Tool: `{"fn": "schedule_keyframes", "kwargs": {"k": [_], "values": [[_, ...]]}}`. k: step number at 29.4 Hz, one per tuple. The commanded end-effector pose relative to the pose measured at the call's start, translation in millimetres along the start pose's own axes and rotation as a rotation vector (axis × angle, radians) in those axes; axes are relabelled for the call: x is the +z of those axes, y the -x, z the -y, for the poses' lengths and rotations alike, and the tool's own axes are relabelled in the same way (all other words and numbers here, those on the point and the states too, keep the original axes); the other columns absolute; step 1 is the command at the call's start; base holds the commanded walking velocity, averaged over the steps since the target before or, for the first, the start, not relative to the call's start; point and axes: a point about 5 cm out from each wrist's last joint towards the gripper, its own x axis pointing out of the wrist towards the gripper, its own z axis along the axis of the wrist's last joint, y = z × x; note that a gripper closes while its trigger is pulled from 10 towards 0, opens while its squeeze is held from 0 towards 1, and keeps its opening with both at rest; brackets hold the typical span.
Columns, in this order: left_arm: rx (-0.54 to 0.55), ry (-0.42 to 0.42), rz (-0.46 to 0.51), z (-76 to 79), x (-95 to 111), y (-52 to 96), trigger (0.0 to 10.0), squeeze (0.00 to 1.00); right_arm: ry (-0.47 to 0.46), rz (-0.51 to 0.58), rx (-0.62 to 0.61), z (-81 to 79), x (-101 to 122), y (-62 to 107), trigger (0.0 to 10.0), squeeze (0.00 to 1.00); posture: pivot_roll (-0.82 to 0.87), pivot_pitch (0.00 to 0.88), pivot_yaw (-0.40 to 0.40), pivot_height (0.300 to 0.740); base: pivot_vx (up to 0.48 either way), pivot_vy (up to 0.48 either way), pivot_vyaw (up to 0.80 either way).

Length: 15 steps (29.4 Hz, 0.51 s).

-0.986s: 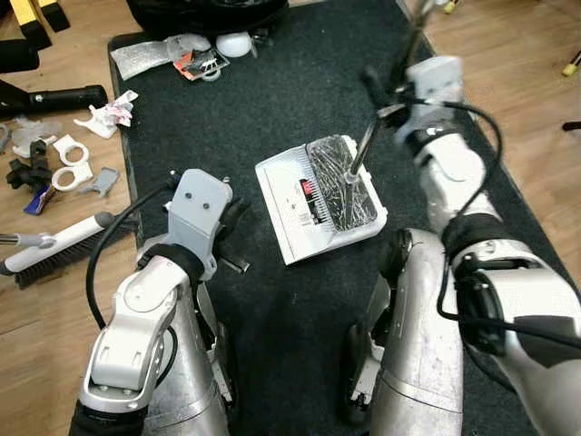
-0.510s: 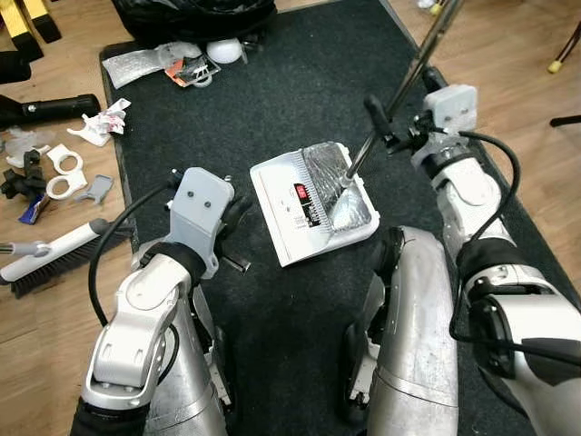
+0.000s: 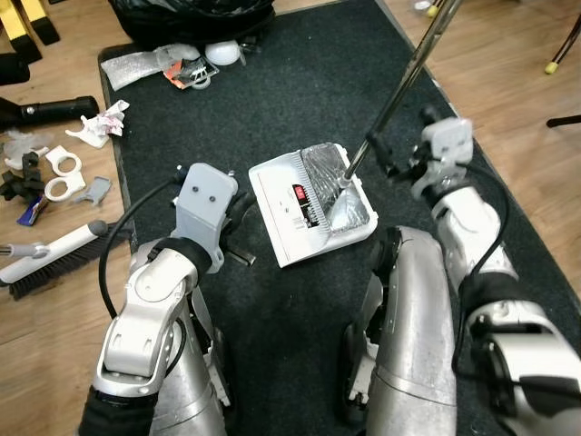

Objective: Sweep floor

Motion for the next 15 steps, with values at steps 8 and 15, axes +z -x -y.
{"fn": "schedule_keyframes", "kwargs": {"k": [8, 15], "values": [[0.070, 0.099, -0.032, -2.4, -15.8, -4.9, 10.0, 0.00, -0.145, 0.015, 0.114, -33.2, 6.2, 33.6, 10.0, 0.00, -0.14, 0.202, -0.099, 0.379, 0.000, 0.000, 0.00], [0.067, 0.191, -0.055, 18.4, -30.9, 3.5, 10.0, 0.00, -0.230, -0.037, 0.153, -70.8, 19.2, 69.9, 10.0, 0.00, -0.15, 0.136, -0.104, 0.409, 0.000, 0.000, 0.00]]}}
